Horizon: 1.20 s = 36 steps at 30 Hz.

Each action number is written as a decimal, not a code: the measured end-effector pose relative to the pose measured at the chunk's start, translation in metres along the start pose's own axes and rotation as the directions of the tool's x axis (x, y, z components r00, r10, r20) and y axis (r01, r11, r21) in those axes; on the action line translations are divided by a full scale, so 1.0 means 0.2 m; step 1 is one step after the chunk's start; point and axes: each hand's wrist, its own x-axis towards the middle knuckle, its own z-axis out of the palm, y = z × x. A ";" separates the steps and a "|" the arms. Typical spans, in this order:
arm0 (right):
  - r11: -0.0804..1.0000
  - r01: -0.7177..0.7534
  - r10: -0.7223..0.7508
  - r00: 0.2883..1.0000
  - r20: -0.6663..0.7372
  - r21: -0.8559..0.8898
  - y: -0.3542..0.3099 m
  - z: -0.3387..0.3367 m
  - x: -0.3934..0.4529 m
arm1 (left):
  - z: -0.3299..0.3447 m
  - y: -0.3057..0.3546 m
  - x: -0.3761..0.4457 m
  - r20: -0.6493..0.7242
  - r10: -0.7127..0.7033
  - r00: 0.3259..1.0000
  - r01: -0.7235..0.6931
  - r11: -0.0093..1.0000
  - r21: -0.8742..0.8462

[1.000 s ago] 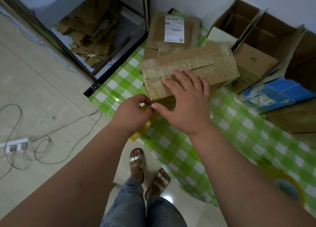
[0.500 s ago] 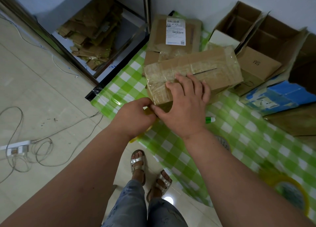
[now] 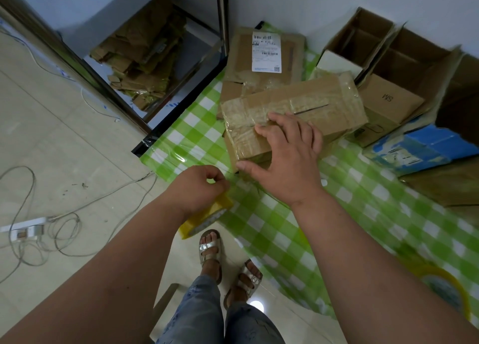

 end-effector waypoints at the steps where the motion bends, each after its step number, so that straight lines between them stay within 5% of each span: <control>1: 1.000 -0.007 0.007 1.000 -0.013 -0.007 -0.01 0.01 0.00 | 0.01 -0.02 -0.01 -0.021 -0.034 0.999 0.032 0.997 -0.064; 16: 0.996 0.085 -0.086 0.996 0.028 0.041 0.03 -0.03 0.00 | -0.10 0.06 -0.03 -0.017 -0.157 0.987 0.137 0.902 -0.410; 24: 0.993 0.111 -0.114 0.985 0.130 0.027 0.04 -0.08 -0.02 | -0.14 0.12 -0.04 -0.046 -0.110 0.993 0.075 0.877 -0.475; 36: 0.976 -0.193 0.200 0.978 -0.065 0.098 -0.08 -0.13 -0.19 | -0.09 0.15 -0.12 -0.112 -0.056 0.992 -0.008 0.863 -0.505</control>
